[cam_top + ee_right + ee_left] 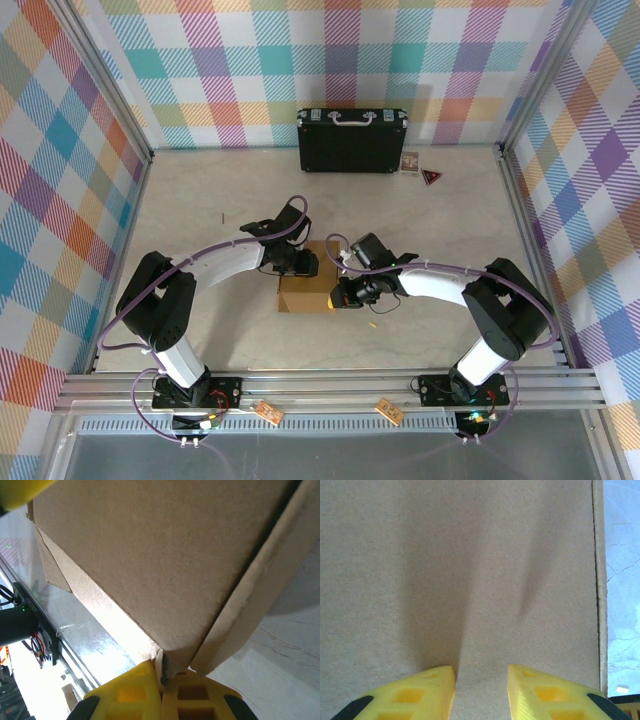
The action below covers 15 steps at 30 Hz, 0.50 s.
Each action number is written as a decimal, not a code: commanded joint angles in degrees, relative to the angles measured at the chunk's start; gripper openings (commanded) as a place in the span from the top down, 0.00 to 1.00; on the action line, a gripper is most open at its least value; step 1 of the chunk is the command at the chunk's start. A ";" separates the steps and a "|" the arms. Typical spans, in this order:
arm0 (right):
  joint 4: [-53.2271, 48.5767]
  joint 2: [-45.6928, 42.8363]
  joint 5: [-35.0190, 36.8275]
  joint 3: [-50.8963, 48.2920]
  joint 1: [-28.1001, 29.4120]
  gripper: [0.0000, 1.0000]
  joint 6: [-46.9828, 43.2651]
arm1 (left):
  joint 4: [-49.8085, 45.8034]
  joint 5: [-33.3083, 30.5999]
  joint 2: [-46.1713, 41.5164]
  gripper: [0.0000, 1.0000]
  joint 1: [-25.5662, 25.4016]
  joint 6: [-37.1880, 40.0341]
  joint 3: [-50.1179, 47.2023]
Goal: Fold the paper box
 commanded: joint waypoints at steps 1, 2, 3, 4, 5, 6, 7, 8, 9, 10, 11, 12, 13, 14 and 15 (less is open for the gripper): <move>1.31 1.26 -2.63 0.97 0.56 1.00 0.11 | -2.50 0.89 1.55 0.65 0.06 0.12 -2.70; 2.07 1.05 -2.64 0.55 0.50 1.00 0.61 | -2.47 0.85 1.55 0.65 0.17 0.16 -2.75; 2.66 0.80 -2.65 0.29 0.48 1.00 0.77 | -2.50 0.88 1.45 0.65 0.05 0.24 -2.84; 2.99 0.31 -2.88 0.07 0.47 1.00 1.05 | -2.51 0.83 1.42 0.65 0.11 0.25 -2.88; 3.19 -0.03 -3.03 -0.07 0.47 1.00 1.05 | -2.56 0.87 1.33 0.65 0.13 0.23 -2.93; 3.21 -0.22 -3.44 -0.06 0.47 1.00 0.84 | -2.52 0.87 1.26 0.65 0.06 0.24 -2.93; 2.92 -0.19 -3.82 0.24 0.47 1.00 0.76 | -2.51 0.96 1.23 0.65 0.11 0.27 -2.93; 2.12 -0.03 -2.82 0.62 0.35 1.00 0.87 | -2.45 0.97 1.16 0.65 0.12 0.27 -2.93; 0.83 0.19 -2.07 1.21 0.24 1.00 0.71 | -2.51 1.05 1.14 0.65 0.13 0.11 -2.91; -0.71 0.74 -2.22 1.90 0.15 0.90 0.01 | -2.51 1.07 1.04 0.65 0.14 0.11 -2.85; -2.81 1.14 -2.23 2.91 0.04 0.75 -0.78 | -2.73 1.07 0.90 0.65 0.08 0.14 -2.76; -4.37 1.03 -1.11 3.29 -0.05 0.68 -1.24 | -2.85 1.05 0.74 0.65 0.07 0.15 -2.69; -5.39 0.55 0.02 3.34 -0.01 0.64 -1.40 | -2.99 1.10 0.44 0.65 0.13 0.24 -2.66; -5.89 -0.03 0.54 3.10 -0.04 0.61 -1.57 | -3.18 1.14 0.18 0.65 0.08 0.26 -2.69; -6.80 -0.47 1.14 3.08 -0.02 0.56 -1.76 | -3.22 1.22 -0.20 0.65 0.10 0.22 -2.75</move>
